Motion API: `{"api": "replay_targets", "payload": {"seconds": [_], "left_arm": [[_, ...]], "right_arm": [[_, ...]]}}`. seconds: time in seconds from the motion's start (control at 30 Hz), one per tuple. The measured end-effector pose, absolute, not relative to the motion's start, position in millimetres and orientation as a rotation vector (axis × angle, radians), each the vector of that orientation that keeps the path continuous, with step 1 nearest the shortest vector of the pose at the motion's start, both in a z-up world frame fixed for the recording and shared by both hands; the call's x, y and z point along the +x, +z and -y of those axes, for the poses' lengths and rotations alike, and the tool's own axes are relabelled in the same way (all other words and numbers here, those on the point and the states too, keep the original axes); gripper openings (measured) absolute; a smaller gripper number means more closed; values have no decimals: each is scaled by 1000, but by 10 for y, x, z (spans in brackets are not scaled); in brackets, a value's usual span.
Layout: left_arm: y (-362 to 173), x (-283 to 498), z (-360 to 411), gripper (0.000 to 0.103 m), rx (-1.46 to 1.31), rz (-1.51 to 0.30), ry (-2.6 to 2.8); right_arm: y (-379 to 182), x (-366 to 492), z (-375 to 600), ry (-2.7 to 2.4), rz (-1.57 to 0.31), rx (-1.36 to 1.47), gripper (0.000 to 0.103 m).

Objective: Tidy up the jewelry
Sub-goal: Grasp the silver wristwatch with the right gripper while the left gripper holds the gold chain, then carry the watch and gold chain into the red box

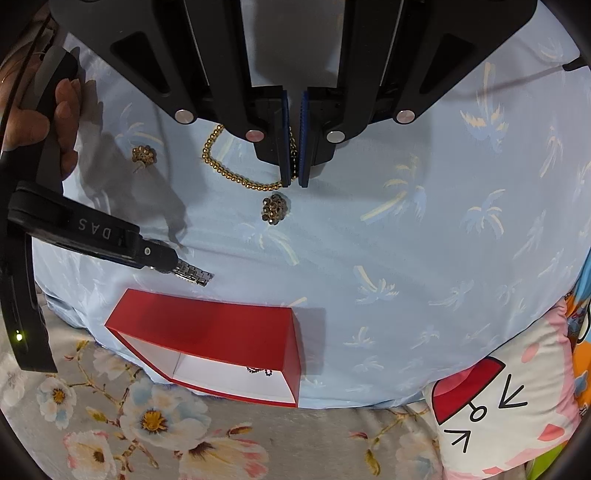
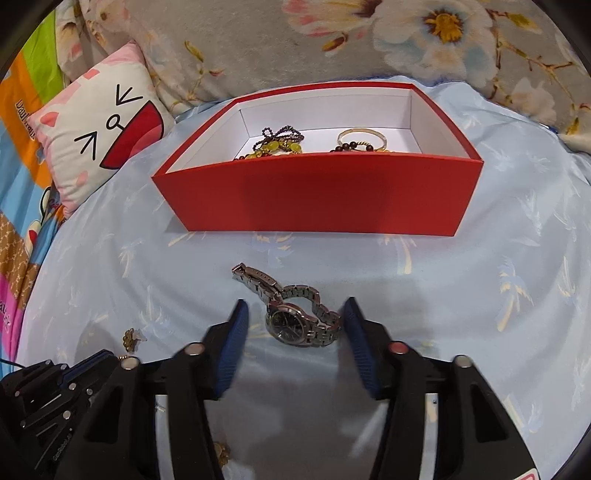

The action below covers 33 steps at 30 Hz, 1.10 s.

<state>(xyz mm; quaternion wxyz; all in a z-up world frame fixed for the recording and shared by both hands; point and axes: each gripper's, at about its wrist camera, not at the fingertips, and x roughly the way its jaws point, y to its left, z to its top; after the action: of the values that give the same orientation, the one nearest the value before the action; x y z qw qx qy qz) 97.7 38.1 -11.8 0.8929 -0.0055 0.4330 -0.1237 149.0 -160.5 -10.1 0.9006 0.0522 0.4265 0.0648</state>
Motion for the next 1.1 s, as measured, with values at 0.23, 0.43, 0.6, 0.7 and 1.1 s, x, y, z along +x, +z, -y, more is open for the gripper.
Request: {"api": "replay_targets", "payload": {"seconds": [0.23, 0.43, 0.6, 0.7, 1.1], "left_arm": [[-63, 1008, -354, 4, -14, -898, -260], [119, 1049, -224, 4, 2, -858, -278], [226, 1099, -103, 4, 11, -834, -288], [267, 1117, -54, 4, 10, -830, -294], [546, 1284, 117, 4, 20, -788, -319]], "right_arm": [[-107, 1354, 1649, 129, -913, 147, 9], [5, 1151, 1653, 128, -904, 200, 9], [36, 991, 1633, 115, -907, 208, 9], [63, 919, 1647, 108, -908, 214, 9], [376, 844, 1752, 102, -846, 237, 9]]}}
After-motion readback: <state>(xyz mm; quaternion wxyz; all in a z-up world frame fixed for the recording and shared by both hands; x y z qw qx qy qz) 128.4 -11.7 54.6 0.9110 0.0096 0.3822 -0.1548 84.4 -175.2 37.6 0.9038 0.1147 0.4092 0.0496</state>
